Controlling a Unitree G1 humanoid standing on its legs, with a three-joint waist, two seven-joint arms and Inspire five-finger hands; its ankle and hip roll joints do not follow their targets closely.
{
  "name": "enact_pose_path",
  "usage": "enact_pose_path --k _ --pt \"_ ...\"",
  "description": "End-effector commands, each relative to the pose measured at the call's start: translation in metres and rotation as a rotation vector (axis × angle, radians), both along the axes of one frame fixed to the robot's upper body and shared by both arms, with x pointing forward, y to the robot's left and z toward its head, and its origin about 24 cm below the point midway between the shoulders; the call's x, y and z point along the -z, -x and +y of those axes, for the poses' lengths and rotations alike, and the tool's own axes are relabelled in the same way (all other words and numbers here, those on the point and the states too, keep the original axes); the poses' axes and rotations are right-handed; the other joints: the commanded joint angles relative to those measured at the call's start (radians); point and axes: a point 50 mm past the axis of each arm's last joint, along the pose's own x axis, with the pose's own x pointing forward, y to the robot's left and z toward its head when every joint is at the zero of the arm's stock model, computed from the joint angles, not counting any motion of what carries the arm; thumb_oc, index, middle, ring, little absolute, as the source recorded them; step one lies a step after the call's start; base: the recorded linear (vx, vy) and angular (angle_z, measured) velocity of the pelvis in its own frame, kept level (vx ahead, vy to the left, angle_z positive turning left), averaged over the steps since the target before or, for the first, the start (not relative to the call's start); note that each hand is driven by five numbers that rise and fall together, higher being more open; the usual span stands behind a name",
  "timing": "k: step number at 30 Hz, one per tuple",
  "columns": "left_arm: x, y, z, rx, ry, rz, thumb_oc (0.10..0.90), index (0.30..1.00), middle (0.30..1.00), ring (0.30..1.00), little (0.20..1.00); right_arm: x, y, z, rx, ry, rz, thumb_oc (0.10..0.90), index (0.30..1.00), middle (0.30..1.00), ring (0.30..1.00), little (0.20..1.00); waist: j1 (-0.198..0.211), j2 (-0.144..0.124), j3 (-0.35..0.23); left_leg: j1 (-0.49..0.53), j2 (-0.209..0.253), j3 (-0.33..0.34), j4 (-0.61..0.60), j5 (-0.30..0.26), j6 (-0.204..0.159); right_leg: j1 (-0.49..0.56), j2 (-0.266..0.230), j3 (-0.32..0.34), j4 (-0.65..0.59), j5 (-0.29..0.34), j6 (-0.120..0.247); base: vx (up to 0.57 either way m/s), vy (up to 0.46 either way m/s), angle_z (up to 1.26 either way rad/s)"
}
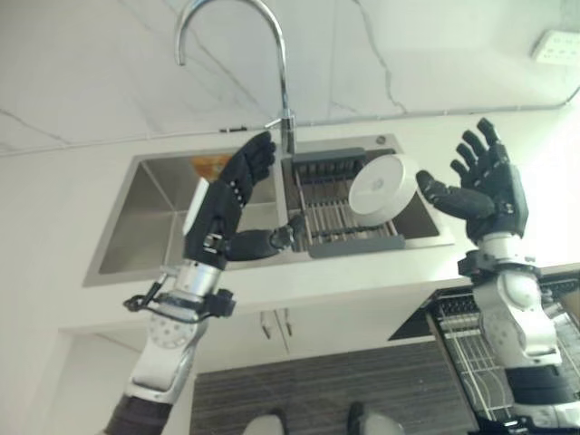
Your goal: Place the dishes in the dishwasher.
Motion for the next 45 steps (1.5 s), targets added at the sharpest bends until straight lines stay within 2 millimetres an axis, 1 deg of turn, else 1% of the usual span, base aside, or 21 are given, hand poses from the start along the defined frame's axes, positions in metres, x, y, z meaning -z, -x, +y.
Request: enact_pose_path --k 1,4,10,15,19,25,32,45 --pt "-0.037 0.003 -0.007 0.073 0.045 -0.202 0.800 0.900 0.900 0.900 0.900 -0.045 -0.010 0.003 0.010 -0.066 -0.195 0.800 0.900 0.900 0.900 0.900 0.003 -0.014 -0.073 0.033 0.092 -0.012 0.004 -0.046 -0.067 0.039 -0.043 0.035 -0.012 -0.062 0.090 0.04 0.009 0.05" --pt "-0.036 0.002 -0.007 0.074 0.041 -0.192 0.800 0.900 0.900 0.900 0.900 -0.039 -0.016 -0.003 0.054 -0.106 -0.144 0.800 0.900 0.900 0.900 0.900 0.008 -0.013 -0.073 0.040 0.089 -0.014 0.004 -0.049 -0.065 0.047 -0.043 0.034 -0.012 -0.064 0.088 0.04 0.013 0.03" --pt "-0.034 0.000 -0.007 0.070 0.030 -0.178 0.800 0.900 0.900 0.900 0.900 -0.027 -0.021 -0.010 0.105 -0.160 -0.062 0.800 0.900 0.900 0.900 0.900 0.011 -0.011 -0.071 0.047 0.085 -0.015 0.004 -0.052 -0.064 0.057 -0.044 0.035 -0.012 -0.066 0.087 0.03 0.018 0.07" --pt "-0.034 -0.002 -0.007 0.066 0.021 -0.174 0.800 0.900 0.900 0.900 0.900 -0.011 -0.025 -0.012 0.097 -0.229 0.050 0.800 0.900 0.900 0.900 0.900 0.012 -0.012 -0.065 0.051 0.081 -0.014 0.004 -0.052 -0.063 0.064 -0.044 0.036 -0.012 -0.067 0.088 0.00 0.000 0.00" --pt "-0.034 -0.002 -0.007 0.066 0.013 -0.167 0.800 0.900 0.900 0.900 0.900 -0.005 -0.029 -0.009 0.065 -0.255 0.088 0.800 0.900 0.900 0.900 0.900 0.013 -0.015 -0.065 0.053 0.081 -0.010 0.004 -0.052 -0.062 0.068 -0.043 0.037 -0.012 -0.068 0.088 0.00 0.000 0.00" --pt "-0.033 -0.004 -0.008 0.060 0.018 -0.157 0.800 0.900 0.900 0.900 0.900 -0.003 -0.034 -0.005 0.017 -0.247 0.125 0.800 0.900 0.900 0.900 0.900 0.015 -0.018 -0.064 0.058 0.083 -0.006 0.004 -0.053 -0.063 0.075 -0.043 0.038 -0.012 -0.072 0.087 0.00 0.000 0.00" --pt "-0.031 -0.005 -0.008 0.060 0.012 -0.146 0.800 0.900 0.900 0.900 0.900 -0.002 -0.037 -0.006 -0.010 -0.229 0.161 0.800 0.900 0.900 0.900 0.900 0.022 -0.024 -0.064 0.059 0.081 -0.006 0.004 -0.052 -0.062 0.081 -0.040 0.035 -0.012 -0.075 0.086 0.00 0.000 0.00" --pt "-0.031 -0.005 -0.006 0.049 0.011 -0.133 0.800 0.900 0.900 0.900 0.900 -0.003 -0.047 -0.006 -0.044 -0.165 0.218 0.800 0.900 0.900 0.900 0.900 0.046 -0.031 -0.062 0.057 0.076 -0.013 0.004 -0.049 -0.063 0.094 -0.045 0.021 -0.012 -0.082 0.085 0.00 0.000 0.00"
